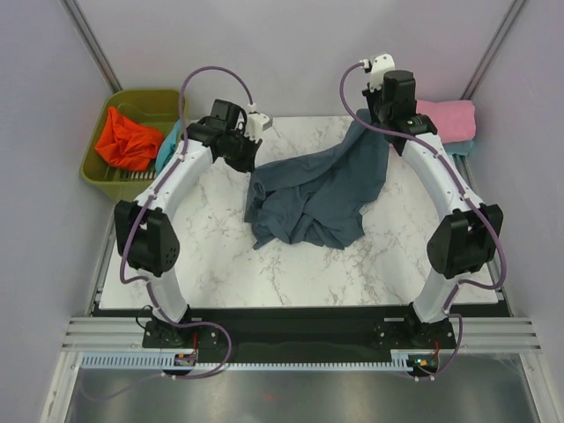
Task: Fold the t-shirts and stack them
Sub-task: Flatten the tshirt out
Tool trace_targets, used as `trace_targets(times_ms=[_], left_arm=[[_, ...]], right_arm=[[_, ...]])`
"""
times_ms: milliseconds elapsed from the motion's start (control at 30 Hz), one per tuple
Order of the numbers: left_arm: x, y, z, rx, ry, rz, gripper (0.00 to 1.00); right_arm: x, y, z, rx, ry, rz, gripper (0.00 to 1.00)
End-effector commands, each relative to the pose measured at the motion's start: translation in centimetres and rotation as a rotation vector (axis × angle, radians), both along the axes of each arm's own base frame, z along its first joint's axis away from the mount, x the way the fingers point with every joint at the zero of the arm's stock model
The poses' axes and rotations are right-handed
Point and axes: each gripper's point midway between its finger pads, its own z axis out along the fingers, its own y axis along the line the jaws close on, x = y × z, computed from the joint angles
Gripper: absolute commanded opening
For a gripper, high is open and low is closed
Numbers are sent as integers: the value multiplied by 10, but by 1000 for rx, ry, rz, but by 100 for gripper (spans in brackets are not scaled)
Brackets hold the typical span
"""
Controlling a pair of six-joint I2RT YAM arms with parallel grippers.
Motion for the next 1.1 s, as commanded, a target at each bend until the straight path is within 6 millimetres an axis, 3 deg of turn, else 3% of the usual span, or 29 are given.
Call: trace_targets(times_ms=[0, 100, 133, 200, 233, 300, 333, 400, 433, 467, 500, 567, 667, 733, 900, 1067], left_arm=[[14, 15, 68, 42, -219, -28, 2], [17, 27, 101, 51, -312, -22, 2], [18, 29, 113, 53, -346, -23, 2], [16, 33, 129, 58, -391, -27, 2], [12, 35, 145, 43, -425, -27, 2], [3, 32, 157, 16, -448, -49, 2], [-5, 32, 171, -4, -472, -52, 2], [-16, 31, 185, -34, -496, -60, 2], [-28, 33, 203, -54, -539, -68, 2], [-35, 31, 211, -72, -558, -86, 2], [-42, 31, 218, -83, -573, -96, 2], [-66, 31, 245, -120, -645, -140, 2], [-99, 34, 271, -143, -734, -195, 2], [-116, 37, 281, -148, -779, -224, 2], [-179, 47, 326, -190, -957, -291, 2], [-226, 50, 368, -297, -1045, -308, 2]], right_arm=[[-18, -17, 65, 27, -152, -57, 0], [-36, -31, 91, 21, -192, -75, 0], [-47, -37, 108, 24, -225, -84, 0], [-60, -48, 118, 29, -238, -103, 0], [-74, -53, 136, 41, -274, -109, 0], [-89, -58, 144, 66, -294, -112, 0], [-108, -62, 163, 78, -338, -115, 0], [-127, -66, 171, 104, -363, -121, 0], [-149, -69, 190, 119, -417, -119, 0], [-159, -72, 189, 132, -421, -131, 0], [-181, -74, 205, 150, -469, -132, 0], [-201, -75, 205, 163, -477, -126, 0], [-255, -79, 229, 219, -560, -109, 0], [-276, -82, 235, 218, -577, -104, 0], [-355, -101, 285, 214, -743, -135, 0], [-428, -109, 335, 242, -897, -112, 0]])
